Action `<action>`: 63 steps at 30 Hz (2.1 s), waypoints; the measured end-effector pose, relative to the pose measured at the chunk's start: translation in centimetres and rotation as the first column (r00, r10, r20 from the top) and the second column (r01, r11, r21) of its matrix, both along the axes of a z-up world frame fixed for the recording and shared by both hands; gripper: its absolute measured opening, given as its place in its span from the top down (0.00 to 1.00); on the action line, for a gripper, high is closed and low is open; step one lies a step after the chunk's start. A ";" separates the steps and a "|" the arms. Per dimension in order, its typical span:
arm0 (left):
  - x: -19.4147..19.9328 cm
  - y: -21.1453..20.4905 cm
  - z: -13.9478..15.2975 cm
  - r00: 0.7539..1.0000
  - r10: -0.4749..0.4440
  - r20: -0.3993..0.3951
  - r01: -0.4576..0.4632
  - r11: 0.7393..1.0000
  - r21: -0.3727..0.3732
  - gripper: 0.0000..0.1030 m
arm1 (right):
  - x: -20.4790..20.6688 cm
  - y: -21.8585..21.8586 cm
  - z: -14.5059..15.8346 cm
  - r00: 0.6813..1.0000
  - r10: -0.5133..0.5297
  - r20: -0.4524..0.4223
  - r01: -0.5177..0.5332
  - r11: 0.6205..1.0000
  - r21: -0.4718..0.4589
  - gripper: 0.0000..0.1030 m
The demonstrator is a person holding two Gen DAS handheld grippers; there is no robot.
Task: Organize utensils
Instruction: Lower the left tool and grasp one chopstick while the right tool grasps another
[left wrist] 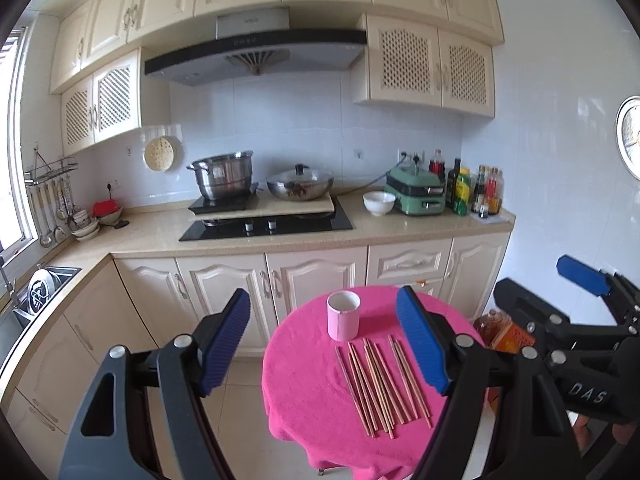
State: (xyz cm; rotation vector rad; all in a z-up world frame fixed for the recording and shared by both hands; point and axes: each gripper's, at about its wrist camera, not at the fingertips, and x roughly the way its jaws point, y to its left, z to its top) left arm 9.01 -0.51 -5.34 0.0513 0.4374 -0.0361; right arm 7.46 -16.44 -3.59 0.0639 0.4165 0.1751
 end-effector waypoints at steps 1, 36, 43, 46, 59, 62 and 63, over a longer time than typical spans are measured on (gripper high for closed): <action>1.0 -0.2 -0.6 1.000 -0.003 -0.016 0.003 1.000 -0.003 0.28 | 0.7 -0.3 -0.5 1.000 -0.001 -0.006 0.001 1.000 0.001 0.06; 31.1 -2.0 -39.4 0.509 0.054 -0.859 -0.161 0.986 -0.034 0.51 | 29.6 -7.8 -35.2 0.572 0.123 -0.811 -0.154 0.987 0.041 0.55; 32.0 -2.9 -40.3 0.491 0.071 -0.868 -0.117 0.993 0.015 0.51 | 30.2 -7.2 -36.6 0.511 0.072 -0.857 -0.148 0.989 -0.005 0.65; 31.7 -2.8 -40.3 0.491 0.070 -0.868 -0.105 0.994 0.021 0.52 | 30.2 -7.2 -37.3 0.490 0.060 -0.870 -0.151 0.988 -0.017 0.66; 33.4 -0.8 -39.6 0.476 0.059 -0.878 -0.167 0.986 -0.024 0.89 | 32.2 -4.0 -37.8 0.451 -0.059 -0.891 -0.214 0.962 -0.172 0.68; 33.1 1.0 -39.1 0.487 0.010 -0.874 -0.213 0.971 -0.107 0.92 | 32.3 -4.7 -37.6 0.446 -0.043 -0.894 -0.212 0.965 -0.152 0.82; 32.9 1.3 -38.9 0.496 -0.005 -0.868 -0.220 0.967 -0.131 0.92 | 32.5 -5.3 -37.6 0.440 -0.031 -0.897 -0.204 0.970 -0.133 0.87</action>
